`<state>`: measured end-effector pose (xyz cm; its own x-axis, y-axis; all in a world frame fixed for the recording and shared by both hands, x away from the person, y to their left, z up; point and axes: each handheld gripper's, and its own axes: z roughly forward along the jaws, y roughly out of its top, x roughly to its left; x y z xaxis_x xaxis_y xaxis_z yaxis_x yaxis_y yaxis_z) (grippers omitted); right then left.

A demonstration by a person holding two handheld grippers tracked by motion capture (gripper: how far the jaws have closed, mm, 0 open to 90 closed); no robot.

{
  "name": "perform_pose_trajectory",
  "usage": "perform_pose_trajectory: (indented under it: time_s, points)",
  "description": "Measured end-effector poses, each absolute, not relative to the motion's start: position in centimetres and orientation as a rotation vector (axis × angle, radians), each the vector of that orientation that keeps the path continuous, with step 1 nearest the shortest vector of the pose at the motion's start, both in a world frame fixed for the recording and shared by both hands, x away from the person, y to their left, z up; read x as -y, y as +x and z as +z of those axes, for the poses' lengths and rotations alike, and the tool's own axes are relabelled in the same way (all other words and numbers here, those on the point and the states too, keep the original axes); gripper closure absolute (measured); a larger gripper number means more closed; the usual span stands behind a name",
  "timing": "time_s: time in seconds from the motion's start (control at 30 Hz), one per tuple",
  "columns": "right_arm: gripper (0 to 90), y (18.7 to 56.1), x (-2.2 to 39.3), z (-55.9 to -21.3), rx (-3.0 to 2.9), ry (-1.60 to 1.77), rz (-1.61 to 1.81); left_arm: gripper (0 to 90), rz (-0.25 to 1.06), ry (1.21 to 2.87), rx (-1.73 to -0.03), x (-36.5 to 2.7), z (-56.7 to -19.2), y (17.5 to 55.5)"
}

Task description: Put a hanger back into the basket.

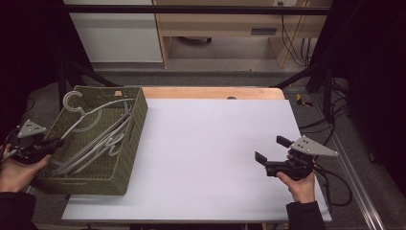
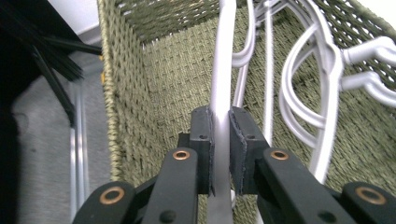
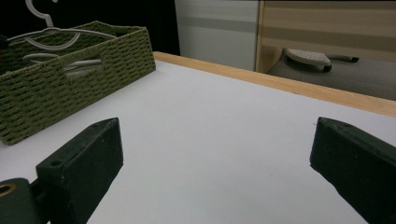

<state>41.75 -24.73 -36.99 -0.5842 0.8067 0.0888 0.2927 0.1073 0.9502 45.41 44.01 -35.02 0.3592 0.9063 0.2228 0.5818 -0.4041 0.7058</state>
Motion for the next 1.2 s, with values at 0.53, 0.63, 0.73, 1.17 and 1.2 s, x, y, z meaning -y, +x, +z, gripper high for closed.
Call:
perform_pose_trajectory:
  time_s: [0.53, 0.63, 0.73, 1.17, 1.2]
  points:
    - [2.8, 41.7, 24.7, -36.9, -1.933, 1.061, 1.489, 73.8, 0.595, 2.366, -1.266, -39.7, -36.5, 45.3]
    - [2.8, 41.6, 24.8, -36.8, -1.934, 1.061, 1.490, 73.0, 0.602, 2.357, -1.287, -39.7, -36.6, 45.1]
    - [2.8, 41.6, 24.8, -36.8, -1.931, 1.061, 1.489, 69.2, 0.592, 2.358, -1.321, -39.9, -36.8, 45.1]
    - [2.6, 41.6, 24.7, -36.9, -1.932, 1.062, 1.490, 45.1, 0.717, 2.092, -1.215, -38.9, -34.6, 43.0]
    - [2.5, 41.6, 24.8, -36.9, -1.933, 1.059, 1.492, 43.4, 0.724, 2.066, -1.197, -38.7, -34.4, 42.8]
